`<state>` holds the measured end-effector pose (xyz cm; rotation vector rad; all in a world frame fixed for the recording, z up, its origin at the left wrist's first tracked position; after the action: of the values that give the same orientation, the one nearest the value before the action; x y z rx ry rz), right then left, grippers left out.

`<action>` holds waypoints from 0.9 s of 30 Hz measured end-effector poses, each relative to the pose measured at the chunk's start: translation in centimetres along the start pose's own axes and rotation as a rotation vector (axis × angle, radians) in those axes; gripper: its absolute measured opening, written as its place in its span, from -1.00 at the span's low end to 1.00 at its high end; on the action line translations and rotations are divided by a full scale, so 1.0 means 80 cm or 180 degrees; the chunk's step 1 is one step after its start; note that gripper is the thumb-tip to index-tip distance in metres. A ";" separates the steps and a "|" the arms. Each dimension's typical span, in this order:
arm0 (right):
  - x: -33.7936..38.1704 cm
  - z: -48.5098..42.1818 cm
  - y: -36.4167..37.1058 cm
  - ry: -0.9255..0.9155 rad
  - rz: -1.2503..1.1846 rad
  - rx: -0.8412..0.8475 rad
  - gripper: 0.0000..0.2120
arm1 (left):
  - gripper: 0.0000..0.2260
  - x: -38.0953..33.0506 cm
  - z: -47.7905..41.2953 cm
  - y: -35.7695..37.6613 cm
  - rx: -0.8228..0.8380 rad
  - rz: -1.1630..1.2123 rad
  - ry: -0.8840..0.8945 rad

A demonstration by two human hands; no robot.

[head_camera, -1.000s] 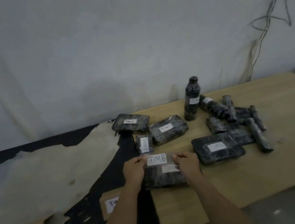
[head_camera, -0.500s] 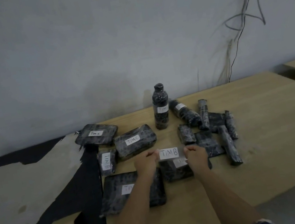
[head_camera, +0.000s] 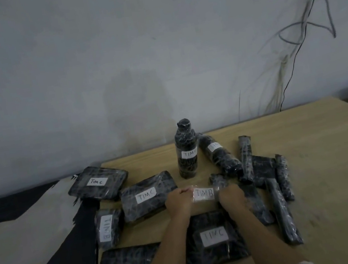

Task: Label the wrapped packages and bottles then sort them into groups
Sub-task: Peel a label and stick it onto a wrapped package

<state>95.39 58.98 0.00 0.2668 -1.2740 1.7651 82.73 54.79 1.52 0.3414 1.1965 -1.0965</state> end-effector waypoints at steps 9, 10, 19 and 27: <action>0.025 -0.012 0.005 -0.0504 0.0378 0.0209 -0.72 | -0.78 -0.002 -0.021 0.016 -0.0343 -0.0115 -0.0241; 0.028 -0.012 0.001 -0.0490 0.0481 0.0132 -0.72 | -0.78 -0.001 -0.021 0.016 -0.0339 -0.0109 -0.0316; 0.016 -0.051 -0.011 -0.0911 0.0215 0.0313 -0.74 | -0.72 -0.014 -0.012 0.042 -0.0245 -0.0458 -0.0673; 0.008 -0.060 -0.007 -0.0859 0.0212 0.0293 -0.74 | -0.70 -0.008 -0.011 0.046 -0.0548 -0.0168 -0.0743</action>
<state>97.00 63.40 -1.32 0.5358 -1.4050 1.8945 85.27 57.50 0.60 0.0473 1.0865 -1.0393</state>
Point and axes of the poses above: each hand's wrist, its own z-axis away from the middle knuckle, its own y-axis out of the palm, x = y × z, the point moved 1 cm from there along -z, towards the middle knuckle
